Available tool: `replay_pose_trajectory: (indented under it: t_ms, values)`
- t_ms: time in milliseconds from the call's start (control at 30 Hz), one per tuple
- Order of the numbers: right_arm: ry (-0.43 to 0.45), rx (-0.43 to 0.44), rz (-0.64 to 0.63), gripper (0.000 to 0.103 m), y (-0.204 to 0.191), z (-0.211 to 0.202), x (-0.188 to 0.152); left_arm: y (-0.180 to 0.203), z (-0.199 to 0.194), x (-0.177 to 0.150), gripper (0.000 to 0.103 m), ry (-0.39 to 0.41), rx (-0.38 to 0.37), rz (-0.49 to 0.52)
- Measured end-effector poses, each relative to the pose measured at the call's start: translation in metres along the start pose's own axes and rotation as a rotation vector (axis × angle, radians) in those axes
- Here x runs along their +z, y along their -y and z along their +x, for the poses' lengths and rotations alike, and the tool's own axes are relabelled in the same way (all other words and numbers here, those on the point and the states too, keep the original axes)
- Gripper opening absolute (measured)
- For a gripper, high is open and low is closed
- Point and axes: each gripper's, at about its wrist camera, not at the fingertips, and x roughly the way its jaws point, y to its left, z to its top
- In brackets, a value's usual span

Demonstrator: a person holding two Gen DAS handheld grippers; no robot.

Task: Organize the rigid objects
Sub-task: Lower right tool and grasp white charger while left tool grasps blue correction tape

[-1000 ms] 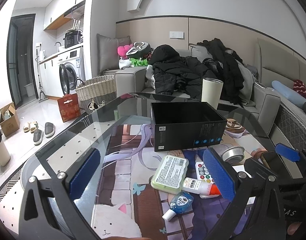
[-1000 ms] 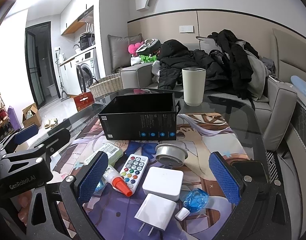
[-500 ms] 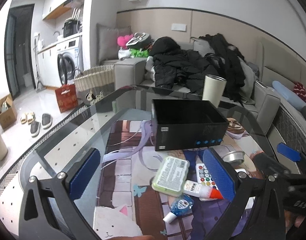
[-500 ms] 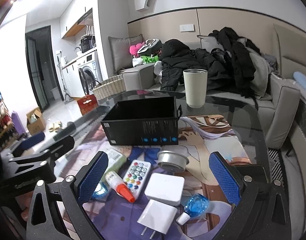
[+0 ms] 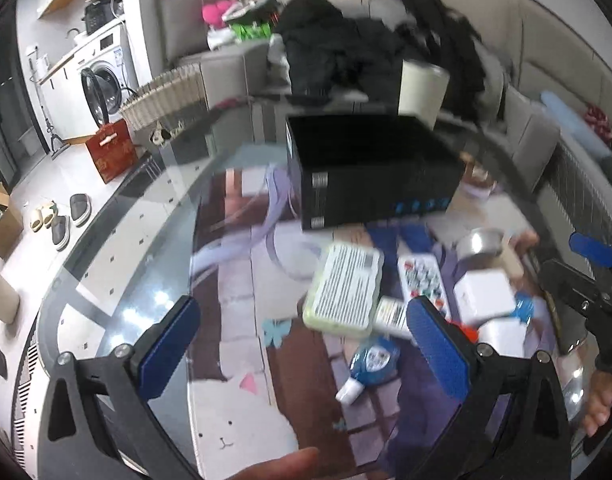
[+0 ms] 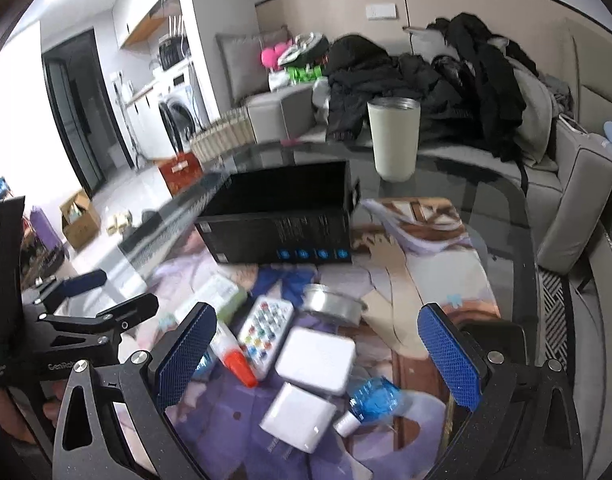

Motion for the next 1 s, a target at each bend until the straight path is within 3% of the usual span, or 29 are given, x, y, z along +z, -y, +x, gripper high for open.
replay_pose_trajectory:
  t_ms: [267, 333, 400, 567, 633, 767, 900, 1000]
  values:
    - [-0.157, 0.0, -0.043, 0.102, -0.001, 0.021, -0.037, 0.017, 0.014, -0.018, 0.102, -0.088, 0.02, 0.143]
    - [-0.185, 0.023, -0.046, 0.094, -0.003, 0.023, -0.045, 0.021, 0.019, -0.024, 0.1, -0.123, 0.017, 0.179]
    - [-0.225, 0.047, -0.043, 0.09, -0.003, 0.028, -0.051, 0.024, 0.022, -0.028, 0.09, -0.136, 0.005, 0.195]
    - [-0.277, 0.075, -0.017, 0.087, -0.002, 0.035, -0.059, 0.03, 0.027, -0.033, 0.087, -0.163, -0.02, 0.217]
    - [-0.276, 0.075, -0.027, 0.082, -0.005, 0.035, -0.06, 0.033, 0.028, -0.036, 0.087, -0.173, -0.027, 0.233]
    - [-0.295, 0.111, -0.037, 0.074, -0.009, 0.036, -0.058, 0.038, 0.031, -0.038, 0.071, -0.178, -0.052, 0.253]
    - [-0.323, 0.138, -0.037, 0.064, -0.012, 0.042, -0.061, 0.045, 0.03, -0.037, 0.049, -0.188, -0.095, 0.288]
    - [-0.313, 0.142, -0.06, 0.061, -0.016, 0.044, -0.061, 0.048, 0.028, -0.039, 0.041, -0.185, -0.107, 0.298]
